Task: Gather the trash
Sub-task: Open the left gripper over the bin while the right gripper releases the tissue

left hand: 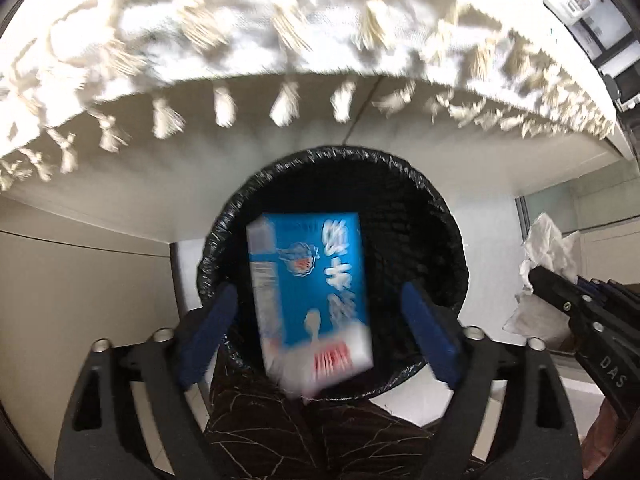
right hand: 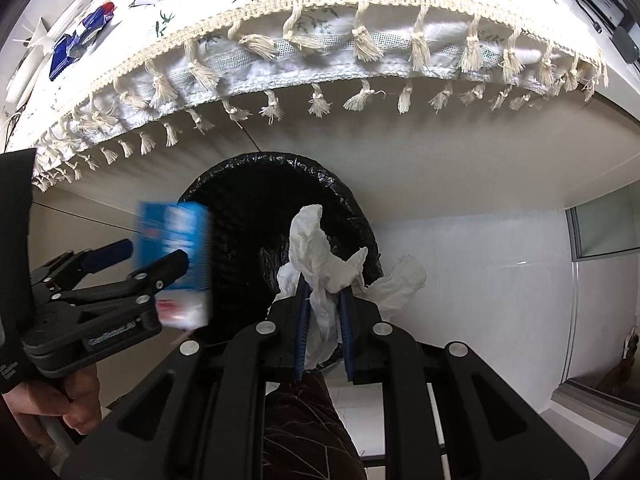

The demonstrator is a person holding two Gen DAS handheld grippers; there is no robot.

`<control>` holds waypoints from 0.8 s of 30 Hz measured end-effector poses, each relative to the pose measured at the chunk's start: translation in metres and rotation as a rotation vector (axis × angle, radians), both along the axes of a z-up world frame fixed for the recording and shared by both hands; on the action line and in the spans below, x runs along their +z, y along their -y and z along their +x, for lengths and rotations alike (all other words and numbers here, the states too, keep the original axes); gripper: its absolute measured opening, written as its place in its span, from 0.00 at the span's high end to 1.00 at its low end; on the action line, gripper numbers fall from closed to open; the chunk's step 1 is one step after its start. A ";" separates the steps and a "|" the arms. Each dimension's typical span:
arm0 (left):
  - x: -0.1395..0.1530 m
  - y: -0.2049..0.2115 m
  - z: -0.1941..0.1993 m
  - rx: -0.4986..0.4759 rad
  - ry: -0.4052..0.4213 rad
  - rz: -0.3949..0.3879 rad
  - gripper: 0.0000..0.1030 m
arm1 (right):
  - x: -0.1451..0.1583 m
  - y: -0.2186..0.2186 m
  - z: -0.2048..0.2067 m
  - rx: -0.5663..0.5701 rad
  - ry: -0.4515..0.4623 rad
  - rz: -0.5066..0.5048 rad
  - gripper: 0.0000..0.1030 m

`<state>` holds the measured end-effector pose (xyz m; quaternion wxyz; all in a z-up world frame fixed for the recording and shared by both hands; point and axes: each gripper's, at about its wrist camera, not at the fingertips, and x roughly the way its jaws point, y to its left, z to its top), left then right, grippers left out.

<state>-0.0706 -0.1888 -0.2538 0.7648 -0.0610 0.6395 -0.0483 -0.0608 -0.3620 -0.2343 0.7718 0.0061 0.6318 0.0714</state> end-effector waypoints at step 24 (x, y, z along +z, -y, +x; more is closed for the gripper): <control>0.024 -0.081 -0.020 0.185 0.060 0.024 0.06 | -0.003 -0.081 0.018 0.162 0.000 -0.013 0.85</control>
